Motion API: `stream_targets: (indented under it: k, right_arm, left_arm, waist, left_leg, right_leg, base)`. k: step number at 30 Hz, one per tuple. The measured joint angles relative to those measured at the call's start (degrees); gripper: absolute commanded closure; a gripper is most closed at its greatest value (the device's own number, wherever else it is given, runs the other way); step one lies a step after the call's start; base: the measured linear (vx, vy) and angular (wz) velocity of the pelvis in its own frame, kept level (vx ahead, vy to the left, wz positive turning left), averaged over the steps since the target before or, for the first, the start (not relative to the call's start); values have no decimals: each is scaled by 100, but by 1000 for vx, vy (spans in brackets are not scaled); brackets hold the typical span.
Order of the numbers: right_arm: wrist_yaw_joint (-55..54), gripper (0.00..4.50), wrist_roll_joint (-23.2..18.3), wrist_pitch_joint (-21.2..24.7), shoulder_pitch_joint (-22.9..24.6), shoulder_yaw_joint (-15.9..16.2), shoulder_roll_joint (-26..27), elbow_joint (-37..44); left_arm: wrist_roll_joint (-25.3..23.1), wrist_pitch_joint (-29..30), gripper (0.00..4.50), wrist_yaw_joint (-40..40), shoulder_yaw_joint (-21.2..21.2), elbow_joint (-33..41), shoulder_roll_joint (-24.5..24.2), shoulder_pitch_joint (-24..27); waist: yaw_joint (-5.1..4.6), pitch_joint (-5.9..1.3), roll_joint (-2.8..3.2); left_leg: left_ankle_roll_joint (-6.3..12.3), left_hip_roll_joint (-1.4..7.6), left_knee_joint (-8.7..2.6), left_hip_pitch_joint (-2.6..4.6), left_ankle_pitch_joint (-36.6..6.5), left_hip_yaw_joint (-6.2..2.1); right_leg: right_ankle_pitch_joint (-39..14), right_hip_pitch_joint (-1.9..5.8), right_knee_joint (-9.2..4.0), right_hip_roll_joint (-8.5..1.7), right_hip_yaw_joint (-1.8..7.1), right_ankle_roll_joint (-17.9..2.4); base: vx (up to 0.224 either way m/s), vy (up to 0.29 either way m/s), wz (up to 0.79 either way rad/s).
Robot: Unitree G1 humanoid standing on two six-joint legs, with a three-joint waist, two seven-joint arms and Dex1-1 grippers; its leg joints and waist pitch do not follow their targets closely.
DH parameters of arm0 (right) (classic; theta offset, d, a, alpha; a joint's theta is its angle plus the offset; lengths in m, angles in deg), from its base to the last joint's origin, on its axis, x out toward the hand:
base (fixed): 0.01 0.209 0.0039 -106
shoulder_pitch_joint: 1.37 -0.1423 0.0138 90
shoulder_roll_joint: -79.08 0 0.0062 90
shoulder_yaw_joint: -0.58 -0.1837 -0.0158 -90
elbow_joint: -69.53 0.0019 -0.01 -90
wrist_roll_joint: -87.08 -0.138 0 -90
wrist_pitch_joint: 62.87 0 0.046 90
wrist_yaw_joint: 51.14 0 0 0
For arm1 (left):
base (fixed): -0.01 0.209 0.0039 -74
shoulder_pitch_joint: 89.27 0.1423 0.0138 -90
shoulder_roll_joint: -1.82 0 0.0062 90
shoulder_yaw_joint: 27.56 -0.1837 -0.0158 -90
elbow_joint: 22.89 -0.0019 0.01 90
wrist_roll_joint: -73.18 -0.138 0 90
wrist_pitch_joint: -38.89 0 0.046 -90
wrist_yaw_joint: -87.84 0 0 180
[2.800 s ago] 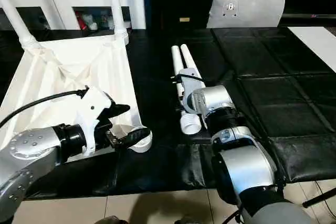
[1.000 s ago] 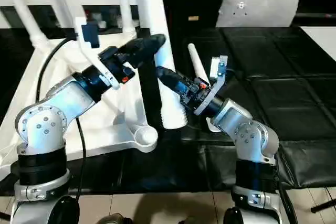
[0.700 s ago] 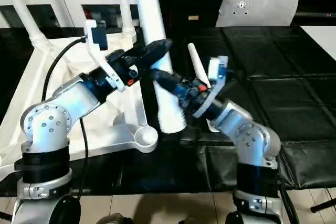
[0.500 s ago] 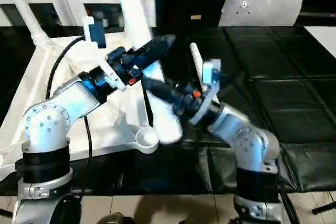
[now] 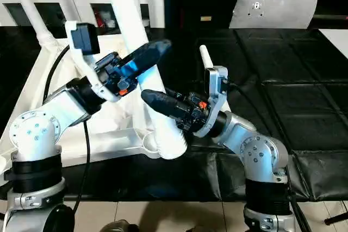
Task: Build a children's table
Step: Pick table leg
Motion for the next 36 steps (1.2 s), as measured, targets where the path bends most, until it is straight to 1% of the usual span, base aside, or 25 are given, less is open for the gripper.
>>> stream_targets:
  k: [1,2,7,10,18,23,24,25,26,27,28,29,30,32,34,35,36]
  right_arm:
    - [1,266,-13,0,0,7,-15,0]
    - [3,266,-49,0,0,19,-43,1]
    - [4,266,-126,-5,0,45,-85,6]
    - [3,266,-127,-12,0,56,-94,7]
    - [-23,266,-117,-116,-1,145,-120,6]
    - [-29,266,-18,-260,-2,210,-159,4]
    - [-54,266,64,-328,-12,239,-173,-13]
    - [-129,231,224,-461,-68,305,-182,-74]
    - [-246,210,349,-534,-120,340,-192,-127]
    - [-390,196,498,-618,-185,356,-233,-212]
    - [-562,193,703,-739,-265,391,-299,-307]
    - [-660,186,816,-799,-277,411,-330,-321]
    - [-706,159,885,-841,-277,423,-332,-331]
    - [-797,152,998,-928,-278,430,-334,-374]
    - [-904,146,1197,-1148,-277,413,-400,-386]
    - [-930,117,1287,-1259,-278,403,-445,-386]
    - [-948,109,1385,-1372,-278,408,-507,-385]
  left_arm:
    - [10,-2,192,31,0,-14,-7,0]
    - [26,-3,209,45,0,-28,-14,0]
    - [212,-5,247,91,7,-161,-41,11]
    - [216,-6,260,101,6,-161,-75,11]
    - [221,-61,266,170,-24,-163,-231,11]
    - [183,-131,266,185,-93,-164,-322,11]
    - [102,-189,266,192,-131,-165,-354,11]
    - [-45,-287,266,192,-169,-198,-434,5]
    - [-236,-407,266,182,-245,-242,-527,-15]
    - [-460,-513,266,145,-334,-320,-618,-80]
    - [-766,-628,266,73,-445,-387,-708,-166]
    - [-940,-694,266,21,-523,-402,-775,-192]
    - [-1060,-752,266,-9,-576,-412,-804,-204]
    - [-1253,-845,266,-140,-673,-451,-811,-234]
    - [-1445,-865,266,-335,-738,-512,-882,-294]
    - [-1588,-905,266,-413,-782,-523,-935,-324]
    - [-1737,-968,266,-500,-838,-526,-986,-348]
  waist:
    - [0,0,0]
    - [0,0,0]
    - [0,0,1]
    - [0,0,1]
    - [0,0,1]
    - [0,0,1]
    - [-1,0,0]
    - [-2,-1,1]
    - [-9,-1,1]
    - [-9,-1,1]
    - [-13,0,1]
    - [-15,-1,1]
    - [-12,-1,1]
    - [-7,-1,1]
    - [-11,-1,1]
    - [-14,-1,1]
    - [-16,-1,0]
  left_leg:
    - [4,0,0,0,2,0]
    - [6,0,0,1,4,1]
    - [6,0,0,1,5,1]
    - [6,0,0,1,5,1]
    - [7,0,0,1,5,1]
    - [6,0,0,1,6,1]
    - [6,0,0,2,7,1]
    - [5,0,0,2,8,1]
    - [2,1,0,4,9,1]
    - [-4,1,0,4,10,1]
    - [-19,1,0,3,6,1]
    - [-20,0,0,4,6,1]
    - [-20,0,0,3,6,1]
    - [-19,-1,0,1,6,2]
    - [-18,-1,1,-1,6,3]
    - [-18,-1,1,-1,6,3]
    - [-18,-1,1,0,6,3]
  right_leg:
    - [0,0,0,0,0,0]
    - [0,0,0,0,0,0]
    - [0,0,1,0,-1,0]
    - [0,0,1,0,-1,0]
    - [0,0,2,0,-1,1]
    - [1,0,3,-1,-1,0]
    - [1,1,3,0,-1,1]
    - [2,1,5,0,-1,2]
    - [5,1,6,0,-1,5]
    - [9,1,5,0,-1,7]
    - [15,0,5,0,-1,14]
    - [16,1,4,-1,0,14]
    - [16,2,4,0,0,14]
    - [17,2,4,-3,0,14]
    - [19,1,4,-4,0,14]
    - [20,1,4,-4,-1,14]
    - [20,1,4,-4,-1,14]
  base:
    - [0,0,0]
    - [0,0,0]
    - [0,0,0]
    - [0,0,0]
    - [0,0,0]
    - [0,0,0]
    - [0,0,0]
    - [0,0,0]
    - [0,0,0]
    - [0,0,0]
    - [0,0,0]
    - [0,0,0]
    - [0,0,0]
    - [0,0,0]
    - [0,0,0]
    - [0,0,0]
    - [0,0,0]
